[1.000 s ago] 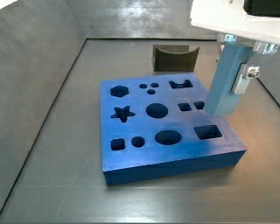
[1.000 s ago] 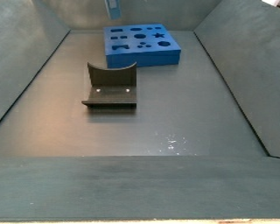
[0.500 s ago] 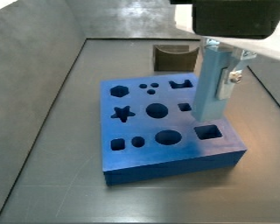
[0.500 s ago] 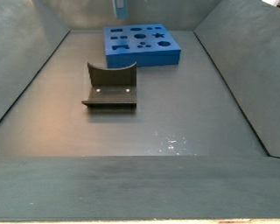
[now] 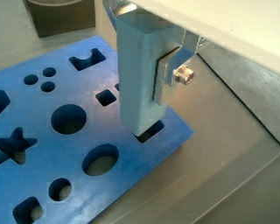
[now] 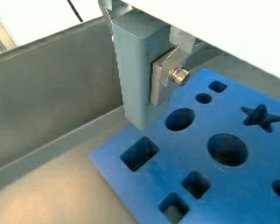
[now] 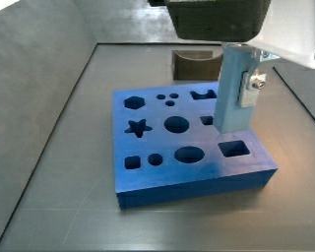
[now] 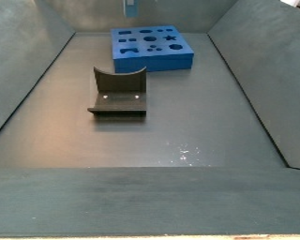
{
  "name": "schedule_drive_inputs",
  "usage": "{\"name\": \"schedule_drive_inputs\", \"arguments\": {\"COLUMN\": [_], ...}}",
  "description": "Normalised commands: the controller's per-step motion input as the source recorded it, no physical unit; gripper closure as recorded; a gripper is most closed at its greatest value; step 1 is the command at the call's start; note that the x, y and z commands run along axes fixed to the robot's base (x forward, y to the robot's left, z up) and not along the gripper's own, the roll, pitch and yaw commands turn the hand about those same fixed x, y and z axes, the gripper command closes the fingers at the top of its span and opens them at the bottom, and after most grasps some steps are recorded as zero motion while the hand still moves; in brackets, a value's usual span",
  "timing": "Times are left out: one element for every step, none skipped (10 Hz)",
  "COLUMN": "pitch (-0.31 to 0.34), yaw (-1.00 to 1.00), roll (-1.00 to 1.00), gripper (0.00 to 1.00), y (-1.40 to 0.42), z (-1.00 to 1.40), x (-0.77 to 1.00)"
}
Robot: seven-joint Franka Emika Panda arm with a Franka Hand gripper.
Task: Pick up the rectangle object. Move to above the board. Insert the rectangle object.
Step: Insert the rectangle object.
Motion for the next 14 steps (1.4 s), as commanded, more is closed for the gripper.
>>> {"name": "schedule_drive_inputs", "arguments": {"pitch": [-0.903, -0.783, -0.137, -0.031, 0.0, 0.006, 0.126, 0.0, 0.0, 0.0, 0.0, 0.0, 0.0, 0.0], "yaw": [-0.63, -0.71, 0.0, 0.0, 0.0, 0.0, 0.0, 0.09, 0.0, 0.0, 0.0, 0.0, 0.0, 0.06], "roll": [0.35, 0.35, -0.06, 0.0, 0.02, 0.41, 1.0, 1.0, 0.06, 0.17, 0.01, 0.01, -0.13, -0.38], "gripper": [1.0, 1.0, 1.0, 1.0, 1.0, 1.0, 1.0, 1.0, 1.0, 1.0, 1.0, 1.0, 1.0, 1.0], "y": [-0.02, 0.0, 0.11, 0.01, 0.0, -0.08, -0.25, -0.32, 0.0, -0.03, 0.0, 0.0, 0.31, 0.32], "z": [-0.08, 0.0, 0.0, 0.0, 0.0, 0.03, 0.1, 0.17, 0.0, 0.0, 0.0, 0.0, 0.0, 0.04], "x": [0.24, 0.18, -0.04, -0.03, 0.0, 0.01, 0.06, 0.0, 0.0, 0.0, 0.0, 0.0, 0.0, 0.0]}}
